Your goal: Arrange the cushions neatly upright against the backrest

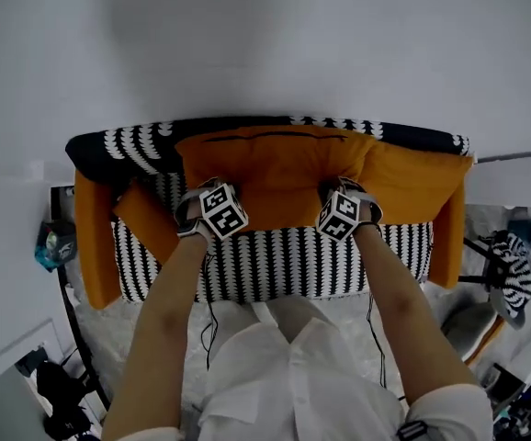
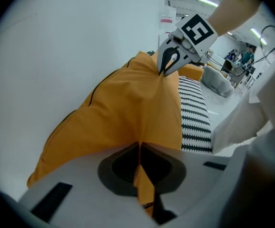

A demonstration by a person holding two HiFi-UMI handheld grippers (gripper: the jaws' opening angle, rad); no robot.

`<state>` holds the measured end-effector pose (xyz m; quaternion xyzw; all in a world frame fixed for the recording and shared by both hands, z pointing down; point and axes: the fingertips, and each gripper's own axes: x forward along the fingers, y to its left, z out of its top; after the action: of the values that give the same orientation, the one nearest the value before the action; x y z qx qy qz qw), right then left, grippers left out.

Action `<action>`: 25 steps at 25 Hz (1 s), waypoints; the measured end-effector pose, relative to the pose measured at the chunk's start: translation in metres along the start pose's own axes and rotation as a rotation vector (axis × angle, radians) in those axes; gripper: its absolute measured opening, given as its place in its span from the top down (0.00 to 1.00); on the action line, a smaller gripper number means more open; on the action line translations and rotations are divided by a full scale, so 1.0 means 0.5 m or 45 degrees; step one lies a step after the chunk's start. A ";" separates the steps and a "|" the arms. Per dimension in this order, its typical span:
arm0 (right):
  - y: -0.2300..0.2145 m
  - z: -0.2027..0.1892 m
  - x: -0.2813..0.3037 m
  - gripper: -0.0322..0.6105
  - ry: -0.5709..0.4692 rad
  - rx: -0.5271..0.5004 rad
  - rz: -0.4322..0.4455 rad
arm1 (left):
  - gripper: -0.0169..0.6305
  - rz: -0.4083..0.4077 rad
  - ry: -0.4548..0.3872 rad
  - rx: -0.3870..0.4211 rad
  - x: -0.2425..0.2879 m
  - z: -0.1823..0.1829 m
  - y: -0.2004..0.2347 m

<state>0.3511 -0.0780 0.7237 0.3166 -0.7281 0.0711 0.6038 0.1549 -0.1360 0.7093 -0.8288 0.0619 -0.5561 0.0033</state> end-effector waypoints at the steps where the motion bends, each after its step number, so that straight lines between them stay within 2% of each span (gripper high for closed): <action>1: 0.012 -0.007 0.013 0.92 0.006 -0.027 0.005 | 0.94 -0.002 0.009 -0.008 0.015 -0.007 -0.007; 5: 0.057 -0.024 0.072 0.92 0.033 -0.076 0.065 | 0.94 -0.013 0.066 -0.060 0.083 -0.051 -0.016; 11: 0.072 -0.044 0.123 0.91 0.080 0.040 0.123 | 0.93 -0.038 0.078 -0.133 0.140 -0.063 -0.015; 14: 0.072 -0.029 0.114 0.89 0.101 0.073 0.149 | 0.90 -0.035 0.067 -0.132 0.139 -0.066 -0.009; 17: 0.077 -0.045 0.105 0.85 0.130 0.074 0.152 | 0.86 -0.056 0.059 -0.134 0.130 -0.060 -0.027; 21: 0.063 -0.025 0.097 0.80 0.110 0.136 0.126 | 0.77 -0.038 0.005 -0.164 0.094 -0.053 -0.003; 25: 0.063 0.005 0.035 0.82 0.012 0.300 0.105 | 0.77 -0.004 -0.104 -0.300 0.029 -0.043 -0.013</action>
<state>0.3305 -0.0612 0.7479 0.3547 -0.7242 0.1826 0.5624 0.1412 -0.1296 0.7316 -0.8456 0.1254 -0.5106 -0.0923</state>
